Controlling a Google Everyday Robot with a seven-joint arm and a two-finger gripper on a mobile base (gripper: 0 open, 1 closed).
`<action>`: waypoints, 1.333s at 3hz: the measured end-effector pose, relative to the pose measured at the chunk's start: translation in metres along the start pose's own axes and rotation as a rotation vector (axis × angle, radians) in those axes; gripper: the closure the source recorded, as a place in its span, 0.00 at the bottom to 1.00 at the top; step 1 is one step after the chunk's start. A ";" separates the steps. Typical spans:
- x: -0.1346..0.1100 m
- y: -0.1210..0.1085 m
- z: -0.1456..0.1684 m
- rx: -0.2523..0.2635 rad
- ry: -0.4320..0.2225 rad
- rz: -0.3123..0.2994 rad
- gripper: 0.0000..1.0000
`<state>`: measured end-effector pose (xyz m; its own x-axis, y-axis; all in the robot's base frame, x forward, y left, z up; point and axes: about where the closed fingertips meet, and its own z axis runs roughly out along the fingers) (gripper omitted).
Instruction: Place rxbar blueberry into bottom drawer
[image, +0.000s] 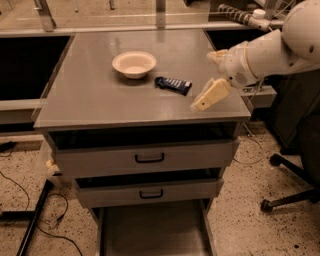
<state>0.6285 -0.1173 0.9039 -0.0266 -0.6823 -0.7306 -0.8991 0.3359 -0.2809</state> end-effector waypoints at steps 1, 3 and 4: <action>0.008 -0.024 0.034 0.001 -0.098 0.062 0.00; 0.013 -0.060 0.079 0.000 -0.229 0.151 0.00; 0.010 -0.069 0.091 -0.002 -0.256 0.161 0.00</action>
Offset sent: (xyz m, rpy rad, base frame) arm 0.1006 0.0185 -0.0514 0.3250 0.0324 -0.0466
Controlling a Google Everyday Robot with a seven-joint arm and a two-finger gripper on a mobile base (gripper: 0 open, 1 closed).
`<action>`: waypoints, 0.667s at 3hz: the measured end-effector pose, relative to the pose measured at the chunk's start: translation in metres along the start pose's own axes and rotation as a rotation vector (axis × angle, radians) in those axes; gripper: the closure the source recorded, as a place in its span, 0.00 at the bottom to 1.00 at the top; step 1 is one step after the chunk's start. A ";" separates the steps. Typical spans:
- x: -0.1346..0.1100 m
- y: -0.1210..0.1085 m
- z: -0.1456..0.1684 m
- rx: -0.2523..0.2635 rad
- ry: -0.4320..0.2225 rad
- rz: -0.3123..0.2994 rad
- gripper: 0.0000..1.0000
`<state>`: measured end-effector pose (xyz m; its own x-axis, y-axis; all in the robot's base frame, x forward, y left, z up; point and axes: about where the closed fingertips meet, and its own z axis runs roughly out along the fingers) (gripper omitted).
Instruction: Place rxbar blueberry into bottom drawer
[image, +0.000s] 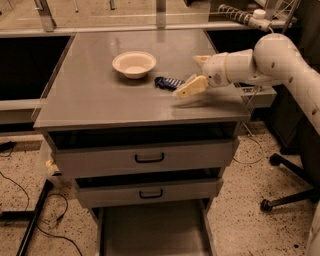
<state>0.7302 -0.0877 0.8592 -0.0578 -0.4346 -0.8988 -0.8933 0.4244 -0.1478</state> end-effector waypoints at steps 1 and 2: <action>0.000 -0.005 0.007 0.006 0.004 -0.005 0.00; -0.002 -0.006 0.012 0.009 0.032 -0.027 0.00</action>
Offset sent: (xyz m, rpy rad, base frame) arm 0.0149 0.0053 -0.0006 -0.0858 -0.0250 -0.0091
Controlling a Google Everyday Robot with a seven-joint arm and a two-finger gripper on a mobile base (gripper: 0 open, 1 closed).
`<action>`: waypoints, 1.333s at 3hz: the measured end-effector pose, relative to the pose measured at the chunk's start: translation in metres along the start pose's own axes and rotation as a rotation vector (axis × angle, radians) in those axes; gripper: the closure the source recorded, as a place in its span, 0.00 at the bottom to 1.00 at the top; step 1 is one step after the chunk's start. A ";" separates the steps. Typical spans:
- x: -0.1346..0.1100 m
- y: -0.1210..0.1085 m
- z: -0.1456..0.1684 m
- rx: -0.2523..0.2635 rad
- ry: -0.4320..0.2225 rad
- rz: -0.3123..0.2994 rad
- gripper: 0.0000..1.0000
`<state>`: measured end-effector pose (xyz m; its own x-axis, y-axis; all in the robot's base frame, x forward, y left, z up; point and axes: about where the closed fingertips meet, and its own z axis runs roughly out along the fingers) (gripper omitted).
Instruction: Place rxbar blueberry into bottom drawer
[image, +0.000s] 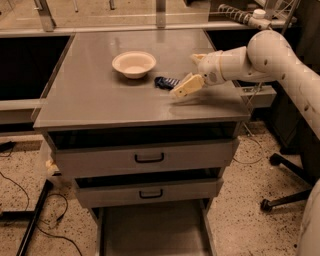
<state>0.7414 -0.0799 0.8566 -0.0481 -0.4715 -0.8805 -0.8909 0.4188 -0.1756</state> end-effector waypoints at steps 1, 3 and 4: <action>0.000 -0.001 0.005 -0.007 0.037 -0.014 0.00; 0.009 -0.001 0.014 -0.055 0.087 0.021 0.00; 0.016 0.000 0.015 -0.076 0.108 0.055 0.00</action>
Offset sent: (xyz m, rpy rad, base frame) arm 0.0062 -0.0001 -0.0063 -0.0865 0.0481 0.0180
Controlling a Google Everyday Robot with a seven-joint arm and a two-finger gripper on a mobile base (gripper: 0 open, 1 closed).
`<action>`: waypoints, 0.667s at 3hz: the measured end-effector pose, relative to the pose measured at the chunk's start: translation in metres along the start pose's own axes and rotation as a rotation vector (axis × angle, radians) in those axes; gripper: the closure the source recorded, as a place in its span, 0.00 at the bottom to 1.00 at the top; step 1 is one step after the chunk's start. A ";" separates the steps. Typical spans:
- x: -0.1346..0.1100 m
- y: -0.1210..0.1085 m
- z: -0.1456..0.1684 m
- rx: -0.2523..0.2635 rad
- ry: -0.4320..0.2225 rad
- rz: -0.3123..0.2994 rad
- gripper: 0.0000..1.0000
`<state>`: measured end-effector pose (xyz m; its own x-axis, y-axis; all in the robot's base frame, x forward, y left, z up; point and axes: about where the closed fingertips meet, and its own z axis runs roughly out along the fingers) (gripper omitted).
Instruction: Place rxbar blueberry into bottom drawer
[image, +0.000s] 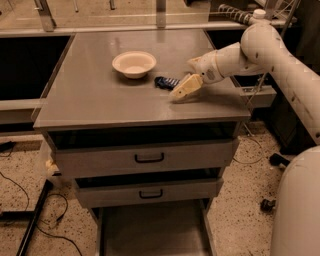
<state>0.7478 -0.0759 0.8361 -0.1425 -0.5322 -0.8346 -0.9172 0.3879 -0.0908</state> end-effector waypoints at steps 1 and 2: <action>0.000 0.000 0.000 0.000 0.000 0.000 0.19; 0.000 0.000 0.000 0.000 0.000 0.000 0.43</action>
Offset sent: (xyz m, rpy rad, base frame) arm 0.0000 0.0000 0.0000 0.0000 0.0000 0.0000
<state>0.7478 -0.0759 0.8361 -0.1425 -0.5322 -0.8345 -0.9173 0.3878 -0.0907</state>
